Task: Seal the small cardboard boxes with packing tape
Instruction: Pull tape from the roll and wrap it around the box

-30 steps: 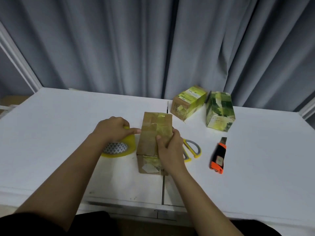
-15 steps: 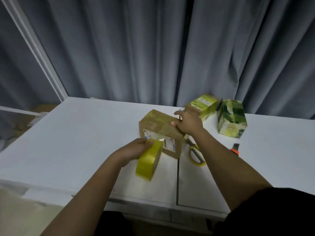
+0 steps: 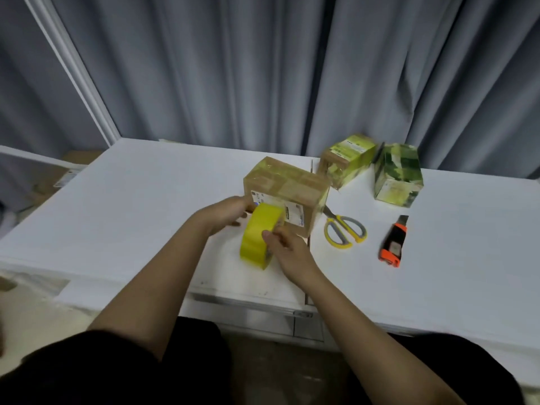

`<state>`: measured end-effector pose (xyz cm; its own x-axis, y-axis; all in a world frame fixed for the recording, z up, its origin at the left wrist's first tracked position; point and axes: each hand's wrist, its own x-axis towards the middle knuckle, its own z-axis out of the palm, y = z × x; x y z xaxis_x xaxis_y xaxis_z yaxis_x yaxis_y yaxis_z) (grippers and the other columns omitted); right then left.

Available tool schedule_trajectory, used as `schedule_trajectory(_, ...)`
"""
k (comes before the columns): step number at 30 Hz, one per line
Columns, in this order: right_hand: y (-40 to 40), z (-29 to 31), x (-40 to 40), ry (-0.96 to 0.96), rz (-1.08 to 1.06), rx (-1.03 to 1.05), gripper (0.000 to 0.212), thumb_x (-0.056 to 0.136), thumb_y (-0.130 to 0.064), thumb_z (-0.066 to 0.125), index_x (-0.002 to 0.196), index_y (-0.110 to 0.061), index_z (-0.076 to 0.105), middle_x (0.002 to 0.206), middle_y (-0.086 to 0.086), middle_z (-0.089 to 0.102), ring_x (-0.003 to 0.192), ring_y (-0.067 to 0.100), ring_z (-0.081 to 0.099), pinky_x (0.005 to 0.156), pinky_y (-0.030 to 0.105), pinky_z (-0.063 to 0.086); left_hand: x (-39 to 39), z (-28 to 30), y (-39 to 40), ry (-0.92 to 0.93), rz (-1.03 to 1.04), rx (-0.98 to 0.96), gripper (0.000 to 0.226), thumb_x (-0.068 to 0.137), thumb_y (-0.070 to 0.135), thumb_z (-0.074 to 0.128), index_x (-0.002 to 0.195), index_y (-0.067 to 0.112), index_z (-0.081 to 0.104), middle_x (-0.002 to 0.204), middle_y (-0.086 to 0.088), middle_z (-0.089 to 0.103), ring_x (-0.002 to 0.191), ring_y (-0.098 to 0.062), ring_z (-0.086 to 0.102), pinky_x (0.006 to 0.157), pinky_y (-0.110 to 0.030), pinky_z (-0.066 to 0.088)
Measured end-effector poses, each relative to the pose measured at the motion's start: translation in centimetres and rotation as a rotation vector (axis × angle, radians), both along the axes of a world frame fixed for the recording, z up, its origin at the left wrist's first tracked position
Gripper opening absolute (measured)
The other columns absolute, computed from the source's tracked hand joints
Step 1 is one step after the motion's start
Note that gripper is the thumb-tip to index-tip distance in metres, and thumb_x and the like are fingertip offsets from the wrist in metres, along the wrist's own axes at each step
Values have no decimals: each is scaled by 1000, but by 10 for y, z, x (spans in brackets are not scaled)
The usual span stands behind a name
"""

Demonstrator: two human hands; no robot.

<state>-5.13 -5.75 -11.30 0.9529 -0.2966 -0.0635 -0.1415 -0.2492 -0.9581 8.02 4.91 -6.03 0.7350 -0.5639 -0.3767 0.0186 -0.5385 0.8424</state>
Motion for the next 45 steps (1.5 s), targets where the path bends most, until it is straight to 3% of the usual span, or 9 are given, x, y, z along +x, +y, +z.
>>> schedule_trajectory(4,4,-1,-1,3,-62,117,33,98,-28,50,70,-13,42,64,1,39,61,12,38,61,27,31,24,-8,-2,-719,-35,167,57,82,9,60,137,11,44,144,-17,33,133,-33,31,109,-37,29)
schedule_trajectory(9,-9,-1,-4,62,-159,137,26,101,-33,35,84,-25,54,80,-11,53,76,4,49,72,29,38,44,-27,-13,-877,-390,331,82,91,17,60,152,19,6,160,-2,-7,147,-24,-8,113,-40,21)
schedule_trajectory(15,-23,-5,-9,84,-291,175,31,102,-33,31,86,-26,57,87,-8,59,81,5,55,66,21,40,52,-25,-23,-1059,-300,328,48,97,22,49,144,20,37,150,-3,35,133,-28,31,101,-43,41)
schedule_trajectory(25,-66,51,-26,8,-369,255,39,90,-53,52,106,-21,68,106,4,70,98,20,64,92,39,49,-6,-9,-3,-1089,-108,395,41,100,44,31,120,24,60,110,-2,58,107,-23,43,76,-32,38)
schedule_trajectory(30,-68,89,15,-1,-395,86,39,83,-57,62,103,-25,51,112,-1,59,95,16,58,70,29,44,-21,-14,8,-987,49,437,33,100,43,32,111,16,48,96,-6,63,94,-25,51,65,-32,34)
schedule_trajectory(34,-58,100,40,-69,-352,-58,46,80,-60,63,99,-22,45,109,-4,54,96,14,55,76,31,46,-24,-20,7,-1040,67,505,23,98,24,43,120,16,44,121,-5,52,106,-26,48,73,-33,40)
schedule_trajectory(37,-52,97,32,-130,-212,-89,40,79,-61,63,102,-30,52,101,-17,57,90,-1,59,68,18,50,-30,-26,8,-974,41,397,40,97,41,43,130,17,46,131,-3,46,118,-23,42,86,-34,42)
schedule_trajectory(41,-41,60,17,-234,-87,-159,56,77,-45,75,124,-45,44,115,-34,53,103,-13,53,79,6,44,-43,-34,20,-758,-150,488,142,45,101,4,151,6,4,158,-18,3,146,-31,0,118,-42,11)
schedule_trajectory(45,-28,41,29,-298,-220,-255,77,83,-23,70,144,-34,25,132,-16,43,118,7,45,91,21,36,-41,-44,19,-870,-168,608,127,65,89,38,150,2,-1,157,-21,-4,146,-32,-1,119,-42,7)
